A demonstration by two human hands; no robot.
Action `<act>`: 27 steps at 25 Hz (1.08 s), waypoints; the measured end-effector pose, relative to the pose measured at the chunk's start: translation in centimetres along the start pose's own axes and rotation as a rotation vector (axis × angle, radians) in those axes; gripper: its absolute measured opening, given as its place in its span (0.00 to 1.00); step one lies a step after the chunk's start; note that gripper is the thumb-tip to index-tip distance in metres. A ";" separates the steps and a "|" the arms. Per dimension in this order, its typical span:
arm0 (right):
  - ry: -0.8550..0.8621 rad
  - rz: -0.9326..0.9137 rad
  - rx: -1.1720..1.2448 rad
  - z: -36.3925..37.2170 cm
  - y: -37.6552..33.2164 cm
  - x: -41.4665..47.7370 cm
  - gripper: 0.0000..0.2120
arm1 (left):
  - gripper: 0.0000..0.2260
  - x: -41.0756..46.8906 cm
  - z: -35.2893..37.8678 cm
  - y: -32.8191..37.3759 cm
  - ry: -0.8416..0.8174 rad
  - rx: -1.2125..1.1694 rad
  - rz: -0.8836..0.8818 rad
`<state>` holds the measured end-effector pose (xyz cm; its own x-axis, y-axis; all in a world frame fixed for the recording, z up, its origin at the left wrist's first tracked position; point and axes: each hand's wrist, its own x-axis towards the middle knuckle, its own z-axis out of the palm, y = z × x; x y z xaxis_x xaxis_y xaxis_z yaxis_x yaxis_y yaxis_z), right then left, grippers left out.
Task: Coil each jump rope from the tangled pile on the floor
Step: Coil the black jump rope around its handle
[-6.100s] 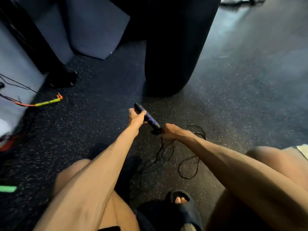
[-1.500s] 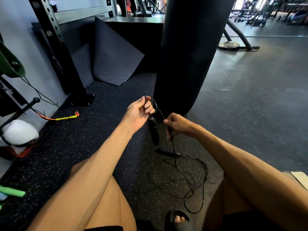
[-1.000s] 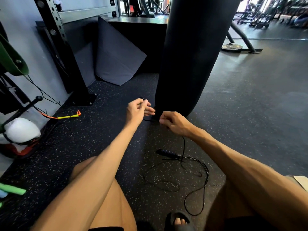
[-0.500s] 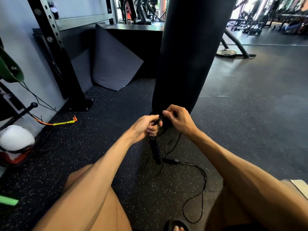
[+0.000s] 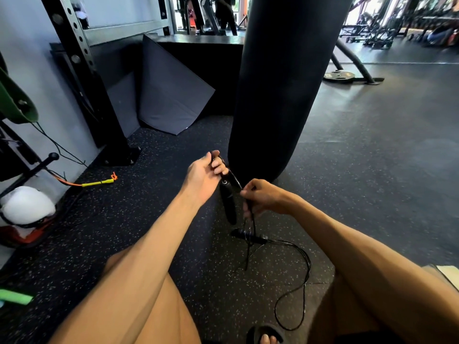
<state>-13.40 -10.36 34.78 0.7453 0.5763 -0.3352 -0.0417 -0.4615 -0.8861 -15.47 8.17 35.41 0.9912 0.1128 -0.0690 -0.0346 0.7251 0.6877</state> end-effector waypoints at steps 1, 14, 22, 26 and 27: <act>-0.057 0.017 -0.039 0.2 -0.1 -0.3 0.06 | 0.12 0.3 -0.2 0.0 0.059 0.002 0.064; 0.216 -0.521 -0.489 -1.1 -0.9 0.7 0.05 | 0.13 0.6 -2.4 -0.2 -0.033 1.223 0.177; 0.423 -0.565 -0.455 -1.9 -0.7 1.5 0.07 | 0.18 -1.2 -0.1 -0.8 -0.319 0.836 -0.254; 0.416 -0.395 -0.355 -2.6 0.0 2.0 0.09 | 0.16 -1.0 0.0 0.0 -0.314 0.461 -0.249; 0.381 -0.320 -0.342 -2.6 0.3 2.0 0.08 | 0.15 -0.9 -0.1 0.2 -0.282 0.353 -0.229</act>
<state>-10.15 -11.14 34.65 0.8742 0.4691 0.1249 0.3928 -0.5323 -0.7499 -16.34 8.31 35.56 0.9659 -0.2457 -0.0820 0.1845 0.4300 0.8838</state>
